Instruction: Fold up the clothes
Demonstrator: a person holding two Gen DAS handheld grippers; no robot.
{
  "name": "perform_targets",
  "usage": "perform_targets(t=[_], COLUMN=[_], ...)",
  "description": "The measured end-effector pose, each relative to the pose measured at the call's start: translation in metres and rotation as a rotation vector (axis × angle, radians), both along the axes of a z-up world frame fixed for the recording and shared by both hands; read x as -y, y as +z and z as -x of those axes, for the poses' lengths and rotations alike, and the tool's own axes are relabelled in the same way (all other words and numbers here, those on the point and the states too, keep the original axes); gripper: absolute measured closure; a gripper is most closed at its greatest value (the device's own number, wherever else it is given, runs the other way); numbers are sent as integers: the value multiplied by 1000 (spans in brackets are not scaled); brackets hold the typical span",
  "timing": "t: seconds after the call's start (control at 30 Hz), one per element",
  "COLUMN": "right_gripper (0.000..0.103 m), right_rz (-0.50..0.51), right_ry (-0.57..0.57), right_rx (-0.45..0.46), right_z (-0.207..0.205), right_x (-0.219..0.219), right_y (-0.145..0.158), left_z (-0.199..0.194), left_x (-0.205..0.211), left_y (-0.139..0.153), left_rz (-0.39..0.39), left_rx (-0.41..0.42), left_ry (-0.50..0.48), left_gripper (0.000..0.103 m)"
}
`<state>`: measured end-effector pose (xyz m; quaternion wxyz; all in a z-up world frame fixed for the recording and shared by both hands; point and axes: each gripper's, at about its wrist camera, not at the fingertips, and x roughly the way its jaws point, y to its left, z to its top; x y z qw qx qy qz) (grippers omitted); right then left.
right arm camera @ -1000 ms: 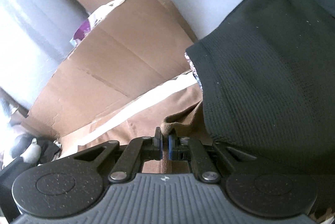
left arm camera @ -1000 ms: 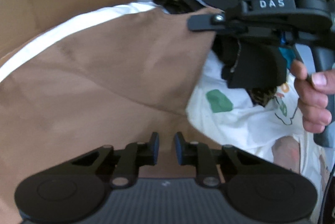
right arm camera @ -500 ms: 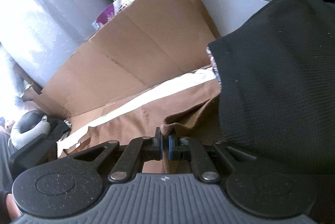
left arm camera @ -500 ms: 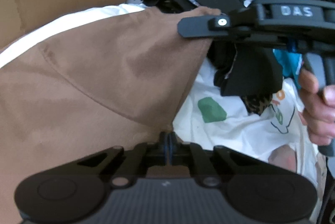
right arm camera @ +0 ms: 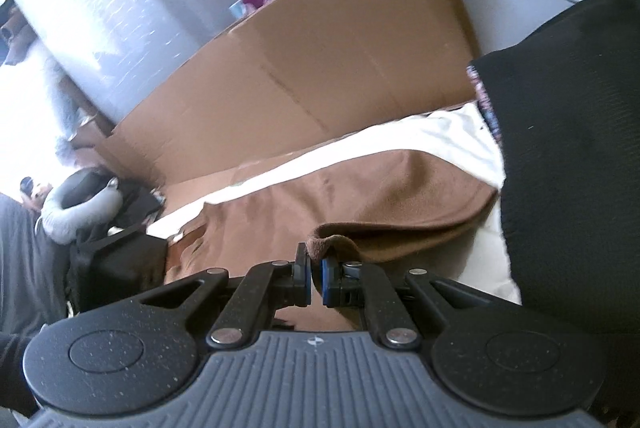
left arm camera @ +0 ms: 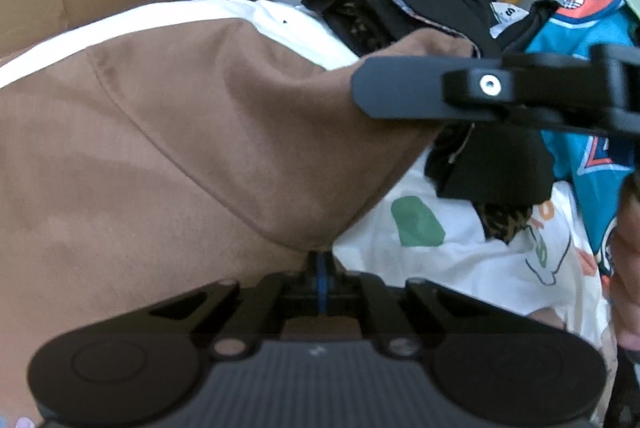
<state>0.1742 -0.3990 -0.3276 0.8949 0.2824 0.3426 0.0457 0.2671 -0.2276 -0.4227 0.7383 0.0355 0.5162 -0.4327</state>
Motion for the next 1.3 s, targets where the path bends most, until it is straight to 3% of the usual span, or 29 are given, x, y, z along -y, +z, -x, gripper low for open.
perform_targets(t=[0.23, 0.3, 0.47, 0.6, 0.83, 0.9, 1.1, 1.3], right_gripper=[100, 100, 99, 94, 73, 63, 63, 63], right_rz=[14, 31, 77, 78, 81, 82, 123, 161], right_ry=[46, 75, 127, 159, 217, 221, 106, -47], right_rx=[-9, -2, -2, -36, -65, -71, -117, -180], right_z=[6, 8, 12, 13, 20, 23, 21, 7], right_x=[-18, -25, -42, -52, -64, -63, -43, -16], right_y=[-2, -2, -2, -10, -15, -14, -19, -30], left_z=[1, 5, 15, 21, 3, -5, -14, -7], left_x=[-9, -14, -45, -78, -122, -130, -129, -119], left_y=[-2, 3, 13, 21, 35, 41, 52, 53], left_rz=[43, 67, 83, 57, 36, 44, 67, 56], left_rx=[-33, -35, -44, -32, -16, 1, 18, 65], left_ry=[83, 70, 77, 138, 266, 276, 306, 236], left_gripper=[102, 95, 87, 77, 70, 69, 67, 62])
